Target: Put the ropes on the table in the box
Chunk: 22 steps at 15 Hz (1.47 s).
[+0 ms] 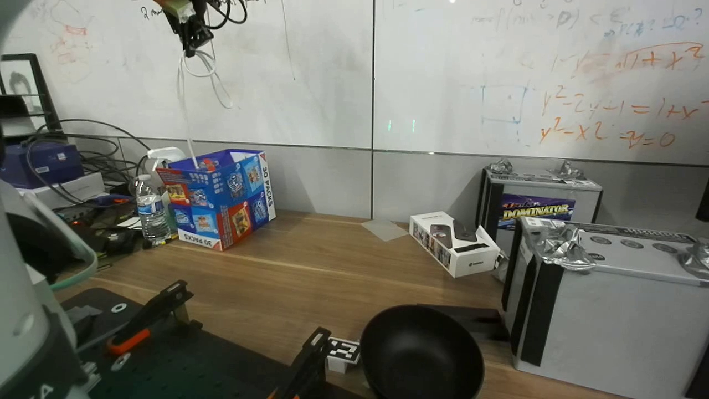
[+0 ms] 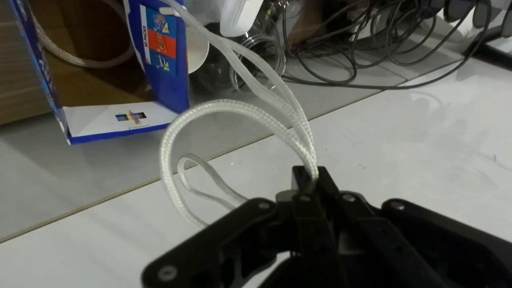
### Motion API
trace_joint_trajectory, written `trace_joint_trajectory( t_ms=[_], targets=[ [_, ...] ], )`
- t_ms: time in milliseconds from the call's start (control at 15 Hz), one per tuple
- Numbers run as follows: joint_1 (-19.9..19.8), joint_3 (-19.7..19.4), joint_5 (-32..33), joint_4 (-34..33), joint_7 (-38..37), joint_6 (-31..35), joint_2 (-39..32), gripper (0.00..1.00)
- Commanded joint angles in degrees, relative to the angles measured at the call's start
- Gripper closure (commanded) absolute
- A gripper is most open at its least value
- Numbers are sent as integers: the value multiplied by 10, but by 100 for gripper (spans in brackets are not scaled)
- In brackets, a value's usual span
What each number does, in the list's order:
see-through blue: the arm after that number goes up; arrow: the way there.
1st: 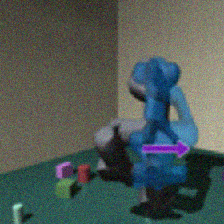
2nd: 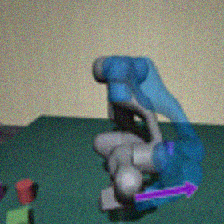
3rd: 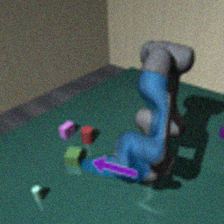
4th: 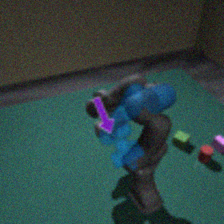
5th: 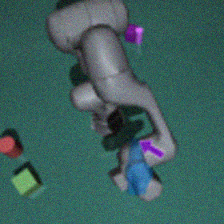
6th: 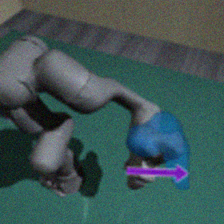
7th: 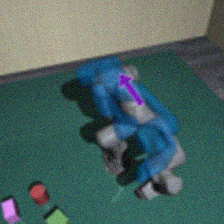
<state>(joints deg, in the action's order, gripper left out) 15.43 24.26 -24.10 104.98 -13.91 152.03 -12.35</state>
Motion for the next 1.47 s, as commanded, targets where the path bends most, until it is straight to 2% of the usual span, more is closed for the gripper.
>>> trace_joint_trajectory(
  t_ms=[0,267,667,733,1067,1400],
  targets=[
    [-8,8,-63,-41,94,-45,-39,98],
    [-16,5,-95,-47,170,-98,-63,98],
    [-18,-14,-76,-57,189,-137,-90,98],
    [-16,-19,-67,-56,187,-139,-91,73],
    [-11,-44,7,-48,175,-189,-84,38],
    [4,-96,149,0,78,-309,-17,1]
  ],
)
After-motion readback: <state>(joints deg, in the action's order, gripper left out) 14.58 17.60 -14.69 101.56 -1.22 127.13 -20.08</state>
